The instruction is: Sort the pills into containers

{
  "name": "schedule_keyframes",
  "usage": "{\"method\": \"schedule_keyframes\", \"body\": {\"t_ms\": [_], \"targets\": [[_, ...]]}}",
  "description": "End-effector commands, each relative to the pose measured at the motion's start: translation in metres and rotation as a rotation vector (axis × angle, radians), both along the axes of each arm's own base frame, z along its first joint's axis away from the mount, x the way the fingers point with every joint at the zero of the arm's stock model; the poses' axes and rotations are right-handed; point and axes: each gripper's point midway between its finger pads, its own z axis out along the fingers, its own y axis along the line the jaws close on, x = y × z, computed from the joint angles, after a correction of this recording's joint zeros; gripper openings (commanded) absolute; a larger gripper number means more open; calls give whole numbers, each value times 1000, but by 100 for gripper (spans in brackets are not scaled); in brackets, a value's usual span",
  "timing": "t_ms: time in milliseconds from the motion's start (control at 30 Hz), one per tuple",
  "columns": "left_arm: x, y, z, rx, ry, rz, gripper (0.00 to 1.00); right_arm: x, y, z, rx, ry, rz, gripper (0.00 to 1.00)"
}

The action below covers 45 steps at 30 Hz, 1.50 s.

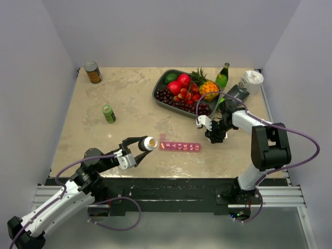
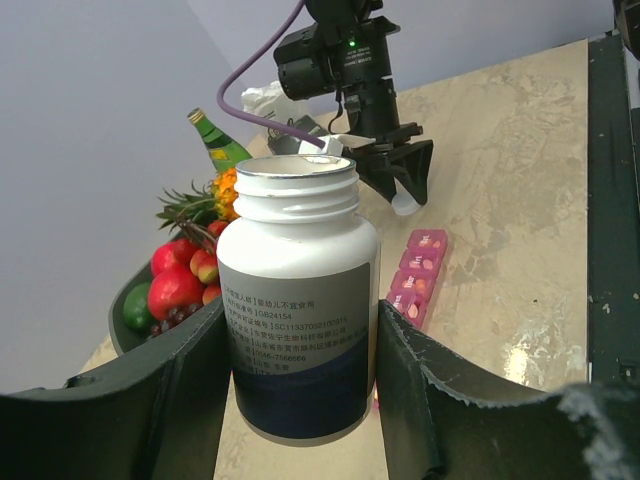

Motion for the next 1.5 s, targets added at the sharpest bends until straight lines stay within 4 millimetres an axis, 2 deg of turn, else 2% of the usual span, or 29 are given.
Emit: {"method": "schedule_keyframes", "body": {"t_ms": [0,100,233,300,333,500,533,633,933,1133,1467], "targets": [[-1,-2,10,-17,-41,-15,0,-8,-1,-7,0,46,-47,20],[-1,-3,8,-12,-31,-17,0,-8,4,9,31,36,-77,15],[-1,-5,5,-5,-18,-26,0,-5,17,51,110,-9,-92,10],[0,-7,2,3,-8,-30,0,-14,27,76,178,-9,-85,9],[0,-8,2,5,-5,-34,0,-12,32,88,204,-24,-78,9],[0,-14,-6,21,46,-60,0,-39,75,141,342,-39,6,9],[0,-20,-6,17,85,-83,0,-60,104,160,389,-34,81,9],[0,-26,-7,10,125,-105,0,-74,121,175,456,-4,131,9],[3,-39,-6,-28,192,-142,0,-98,141,204,549,39,232,9],[4,-48,-8,-29,209,-147,0,-106,147,210,576,60,263,9],[10,-70,-10,-8,234,-158,0,-119,173,220,576,97,355,9]]}}
